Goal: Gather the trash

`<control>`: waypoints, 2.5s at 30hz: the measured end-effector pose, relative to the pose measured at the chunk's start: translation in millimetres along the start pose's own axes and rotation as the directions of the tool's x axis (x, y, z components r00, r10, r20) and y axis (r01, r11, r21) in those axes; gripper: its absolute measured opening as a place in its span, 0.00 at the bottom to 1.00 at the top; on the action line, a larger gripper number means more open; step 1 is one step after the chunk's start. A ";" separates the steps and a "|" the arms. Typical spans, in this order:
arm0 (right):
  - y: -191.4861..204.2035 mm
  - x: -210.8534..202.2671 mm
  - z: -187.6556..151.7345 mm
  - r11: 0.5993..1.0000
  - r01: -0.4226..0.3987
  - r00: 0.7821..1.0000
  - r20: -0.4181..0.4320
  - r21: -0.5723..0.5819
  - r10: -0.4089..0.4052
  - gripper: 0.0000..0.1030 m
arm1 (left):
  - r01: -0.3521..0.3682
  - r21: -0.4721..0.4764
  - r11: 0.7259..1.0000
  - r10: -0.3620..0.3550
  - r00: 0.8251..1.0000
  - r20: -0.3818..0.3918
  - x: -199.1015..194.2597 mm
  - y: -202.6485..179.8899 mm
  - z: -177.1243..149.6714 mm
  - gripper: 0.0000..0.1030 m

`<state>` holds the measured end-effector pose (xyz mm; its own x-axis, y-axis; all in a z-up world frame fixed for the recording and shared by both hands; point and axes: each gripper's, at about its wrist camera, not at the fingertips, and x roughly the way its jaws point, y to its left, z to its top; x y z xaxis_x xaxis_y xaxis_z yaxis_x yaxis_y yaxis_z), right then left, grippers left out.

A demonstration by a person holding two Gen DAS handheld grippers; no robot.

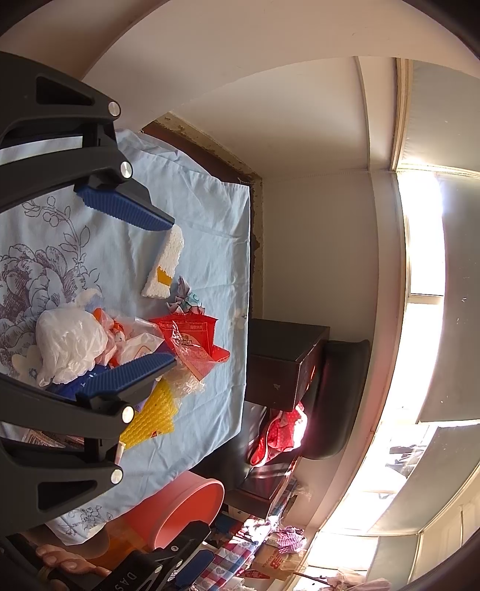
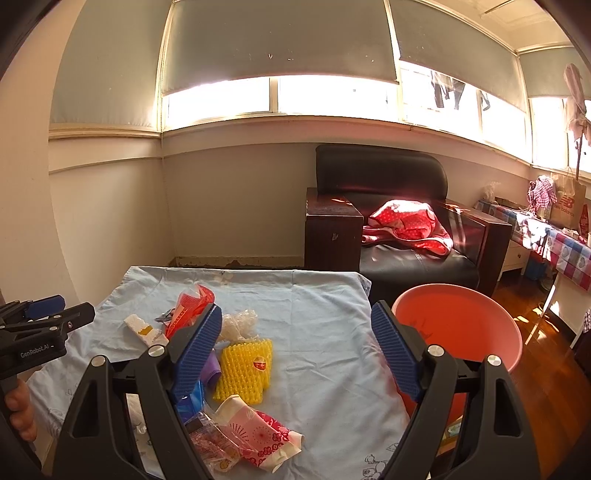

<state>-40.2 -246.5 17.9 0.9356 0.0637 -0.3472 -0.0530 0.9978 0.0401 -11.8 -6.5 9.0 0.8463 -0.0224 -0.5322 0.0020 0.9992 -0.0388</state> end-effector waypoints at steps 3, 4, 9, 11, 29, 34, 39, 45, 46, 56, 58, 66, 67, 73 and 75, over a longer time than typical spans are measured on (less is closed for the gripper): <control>-1.0 0.7 -1.3 1.000 -0.002 1.000 -0.004 0.001 0.002 0.81 | 0.002 -0.001 1.000 -0.002 1.000 -0.004 0.7 -1.1 0.1 0.66; -1.0 0.9 -1.4 1.000 -0.002 1.000 -0.005 0.001 0.002 0.81 | 0.002 -0.001 1.000 -0.002 1.000 -0.003 0.7 -0.7 -0.1 0.66; -1.7 2.2 -2.1 1.000 -0.003 1.000 -0.009 0.003 0.003 0.81 | 0.003 -0.001 1.000 -0.003 1.000 -0.004 1.9 -1.5 -1.0 0.66; -1.8 3.2 -2.2 1.000 -0.004 1.000 -0.012 0.004 0.004 0.81 | 0.003 -0.001 1.000 -0.003 1.000 -0.004 1.8 -0.8 -1.1 0.66; -2.5 3.8 -4.1 1.000 -0.005 1.000 -0.016 0.006 0.005 0.81 | 0.007 -0.001 1.000 -0.007 1.000 -0.001 3.9 -4.7 -3.7 0.66; -3.1 5.0 -7.0 1.000 -0.006 1.000 -0.021 0.011 0.006 0.81 | 0.018 0.002 1.000 -0.018 1.000 0.001 3.6 -9.1 -6.6 0.66; -5.1 5.7 -8.3 1.000 -0.008 1.000 -0.026 0.017 0.009 0.81 | 0.024 -0.002 1.000 -0.024 1.000 0.003 2.9 -7.1 -6.1 0.66; -8.2 8.9 -10.1 0.999 -0.017 0.999 -0.047 0.028 0.018 0.81 | 0.036 -0.014 0.999 -0.036 0.999 0.004 4.6 -2.9 -5.9 0.66; -8.5 9.3 -10.4 0.999 -0.017 0.999 -0.050 0.030 0.018 0.81 | 0.040 -0.016 0.999 -0.040 0.999 0.003 5.0 -0.2 -5.5 0.66; -13.2 15.5 -12.9 0.998 -0.059 0.993 -0.102 0.015 0.061 0.81 | 0.134 0.011 0.991 -0.134 0.991 -0.009 4.3 12.1 -9.1 0.66; -13.7 17.2 -15.6 0.997 -0.076 0.990 -0.122 0.006 0.077 0.81 | 0.161 0.017 0.987 -0.160 0.987 -0.029 6.0 14.1 -12.0 0.66; -18.2 22.9 -28.2 0.988 -0.156 0.965 -0.213 -0.005 0.151 0.81 | 0.298 0.050 0.953 -0.286 0.944 -0.165 14.8 10.6 -35.1 0.66; -19.3 23.6 -29.8 0.986 -0.166 0.961 -0.223 0.002 0.163 0.81 | 0.308 0.055 0.950 -0.293 0.938 -0.183 16.9 8.7 -38.2 0.66; -24.1 28.2 -37.7 0.977 -0.213 0.938 -0.273 0.029 0.212 0.81 | 0.344 0.069 0.936 -0.317 0.913 -0.259 31.0 -4.8 -51.1 0.66; -25.1 29.3 -40.1 0.971 -0.237 0.925 -0.296 0.036 0.237 0.81 | 0.355 0.069 0.932 -0.324 0.905 -0.276 35.2 -8.0 -52.9 0.66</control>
<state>-25.4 -268.9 -30.8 0.7498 0.3005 -0.5894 -0.2606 0.9530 0.1545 -10.2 -17.0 -54.2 0.6182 -0.3530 -0.7022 0.3393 0.9258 -0.1667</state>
